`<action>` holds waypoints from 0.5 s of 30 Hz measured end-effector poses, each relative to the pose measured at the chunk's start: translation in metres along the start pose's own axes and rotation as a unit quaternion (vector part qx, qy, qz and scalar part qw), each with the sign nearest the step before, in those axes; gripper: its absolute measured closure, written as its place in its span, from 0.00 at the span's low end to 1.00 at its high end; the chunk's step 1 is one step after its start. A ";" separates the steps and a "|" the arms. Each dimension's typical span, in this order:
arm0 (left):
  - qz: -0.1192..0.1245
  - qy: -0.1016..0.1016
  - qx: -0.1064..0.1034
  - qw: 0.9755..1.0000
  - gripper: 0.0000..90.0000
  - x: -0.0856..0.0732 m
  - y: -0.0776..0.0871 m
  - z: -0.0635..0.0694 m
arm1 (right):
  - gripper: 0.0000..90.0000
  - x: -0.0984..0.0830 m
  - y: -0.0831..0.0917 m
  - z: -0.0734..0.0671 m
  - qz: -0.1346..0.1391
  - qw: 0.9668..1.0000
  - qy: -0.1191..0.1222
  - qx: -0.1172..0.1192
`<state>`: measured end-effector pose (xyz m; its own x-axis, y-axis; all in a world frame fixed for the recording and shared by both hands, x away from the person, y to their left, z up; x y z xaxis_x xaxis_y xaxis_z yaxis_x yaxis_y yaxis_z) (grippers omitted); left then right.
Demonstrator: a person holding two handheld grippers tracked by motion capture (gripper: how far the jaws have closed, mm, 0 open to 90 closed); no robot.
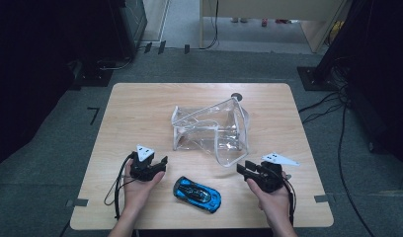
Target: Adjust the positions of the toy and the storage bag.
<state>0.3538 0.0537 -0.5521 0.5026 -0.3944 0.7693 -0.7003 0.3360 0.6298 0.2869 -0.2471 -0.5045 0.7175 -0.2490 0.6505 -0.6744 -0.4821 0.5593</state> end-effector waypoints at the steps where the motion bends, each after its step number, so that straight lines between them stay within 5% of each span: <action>1: 0.004 0.001 -0.001 1.000 0.57 0.004 -0.005 0.000 | 0.64 0.010 0.005 0.004 0.015 1.000 0.005 -0.011; 8: 0.001 -0.025 -0.008 1.000 0.63 0.025 -0.031 0.005 | 0.65 0.042 -0.001 0.011 0.043 0.998 0.023 -0.042; 11: -0.009 -0.029 -0.021 0.999 0.71 0.033 -0.039 0.007 | 0.66 0.051 -0.011 0.011 0.038 0.998 0.025 -0.040; 15: -0.019 -0.054 -0.011 0.998 0.77 0.039 -0.052 0.011 | 0.69 0.056 -0.027 0.006 0.024 0.999 0.031 -0.036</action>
<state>0.4040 0.0118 -0.5557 0.4702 -0.4974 0.7291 -0.6693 0.3376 0.6619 0.3463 -0.2535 -0.4862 0.6739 -0.2164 0.7064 -0.7194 -0.4096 0.5609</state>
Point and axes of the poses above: each handheld gripper's, and its own axes: y roughly backward along the jaws, x roughly out of its top, z roughly to its right, the point moved 9 cm from there along -y, roughly forward along the jaws, and after that the axes turned 14 degrees about -y, right-handed, at the moved point
